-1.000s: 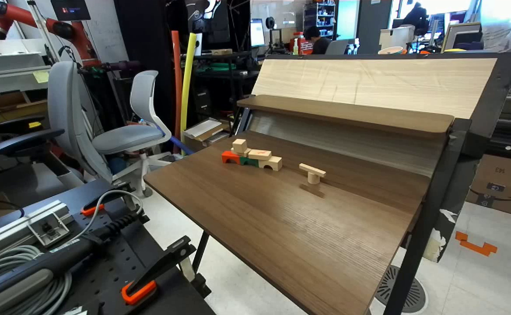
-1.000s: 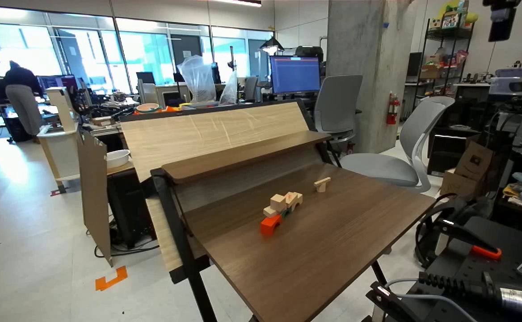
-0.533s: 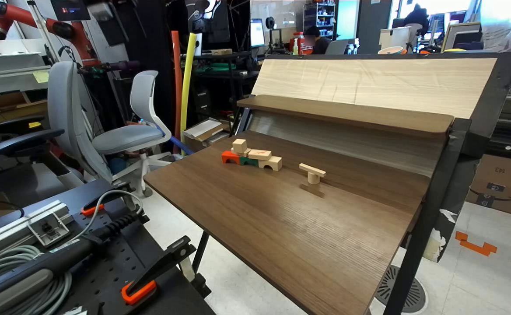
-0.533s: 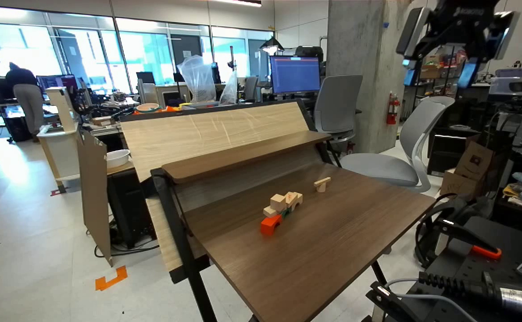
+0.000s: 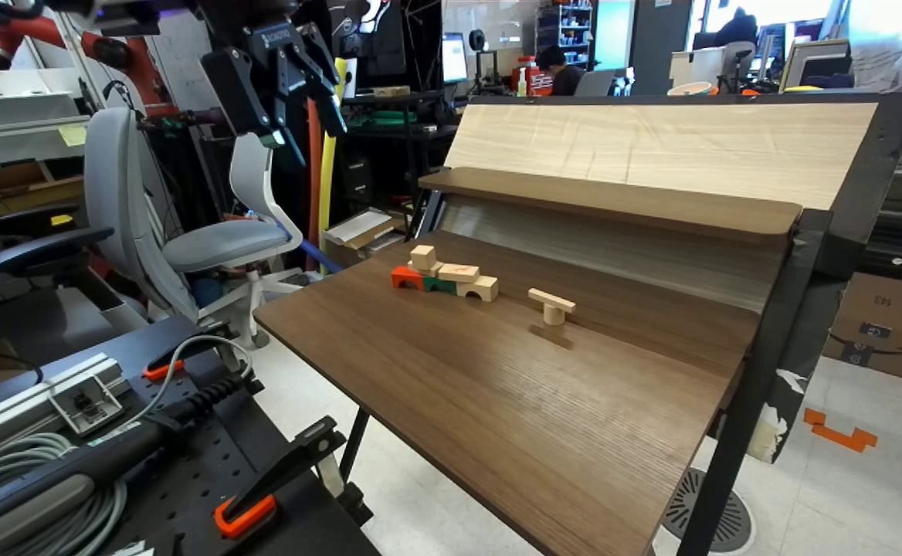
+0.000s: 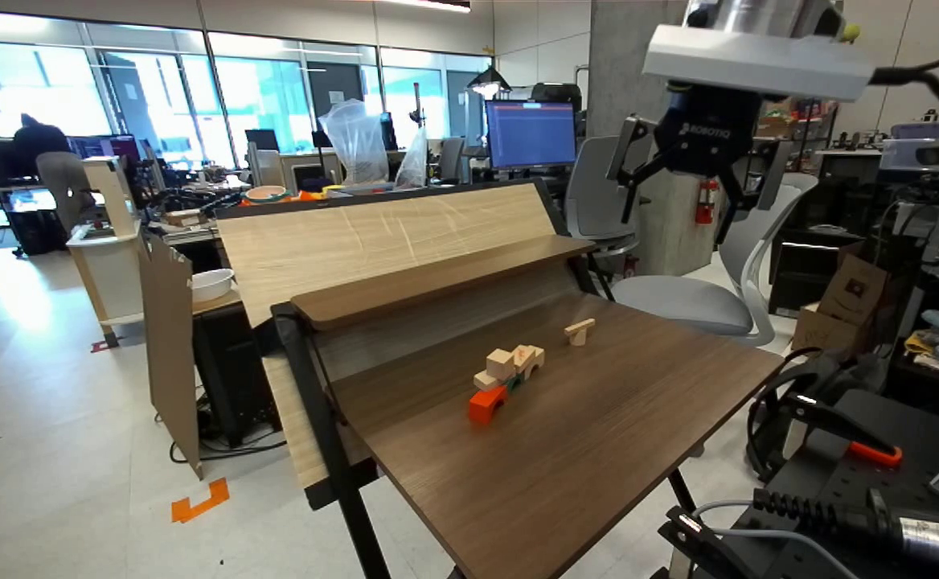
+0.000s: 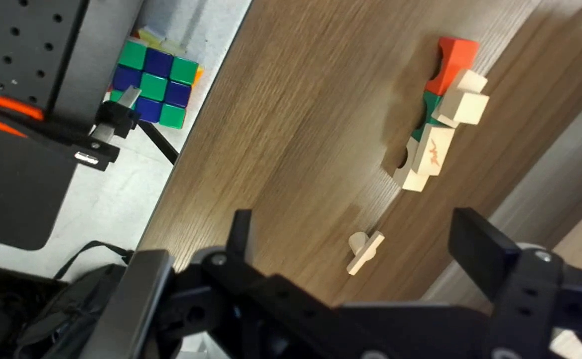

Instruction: Pick up the cube and put it on the table

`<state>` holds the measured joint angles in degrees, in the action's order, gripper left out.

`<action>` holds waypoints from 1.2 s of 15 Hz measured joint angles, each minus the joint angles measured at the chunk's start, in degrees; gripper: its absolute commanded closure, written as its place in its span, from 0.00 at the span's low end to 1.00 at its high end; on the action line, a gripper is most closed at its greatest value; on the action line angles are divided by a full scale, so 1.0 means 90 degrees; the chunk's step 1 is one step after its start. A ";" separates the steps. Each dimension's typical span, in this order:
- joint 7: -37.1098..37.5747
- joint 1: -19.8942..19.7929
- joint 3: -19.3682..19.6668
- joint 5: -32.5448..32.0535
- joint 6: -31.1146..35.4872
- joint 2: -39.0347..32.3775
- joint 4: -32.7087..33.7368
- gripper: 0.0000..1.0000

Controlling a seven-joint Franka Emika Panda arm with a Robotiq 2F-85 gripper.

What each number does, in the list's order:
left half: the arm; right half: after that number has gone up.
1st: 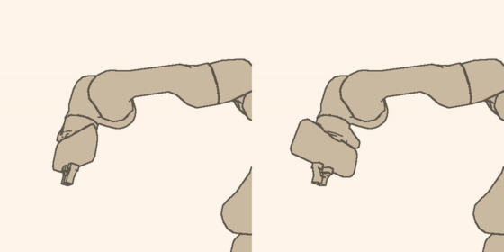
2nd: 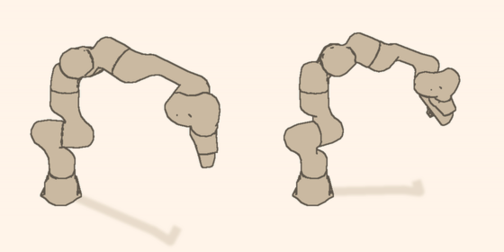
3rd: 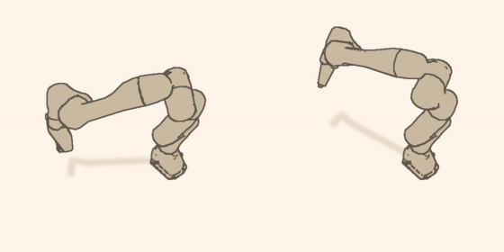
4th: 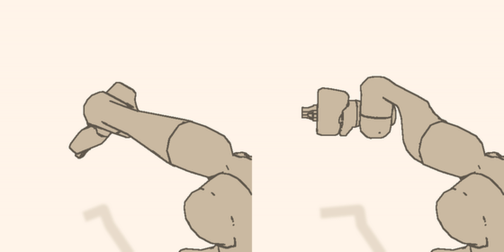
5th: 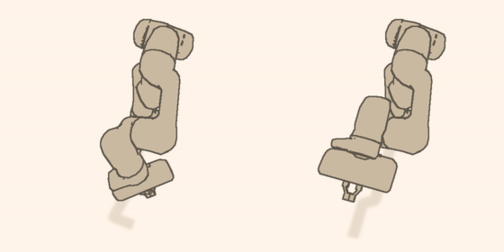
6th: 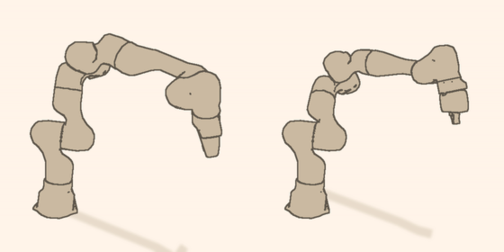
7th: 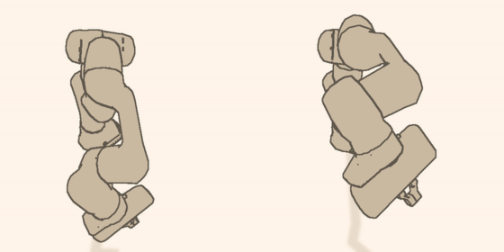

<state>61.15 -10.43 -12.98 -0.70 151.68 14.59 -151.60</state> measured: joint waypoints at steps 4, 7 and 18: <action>0.1970 -0.0583 -0.0478 -0.0750 0.0391 -0.0872 0.0463 0.00; 0.3354 -0.0838 -0.0614 -0.1345 0.0392 -0.1359 0.0859 0.00; 0.5942 0.1253 0.1168 -0.2106 0.0391 -0.3259 0.2435 0.00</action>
<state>114.63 0.85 -2.48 -19.65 155.20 -14.74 -129.68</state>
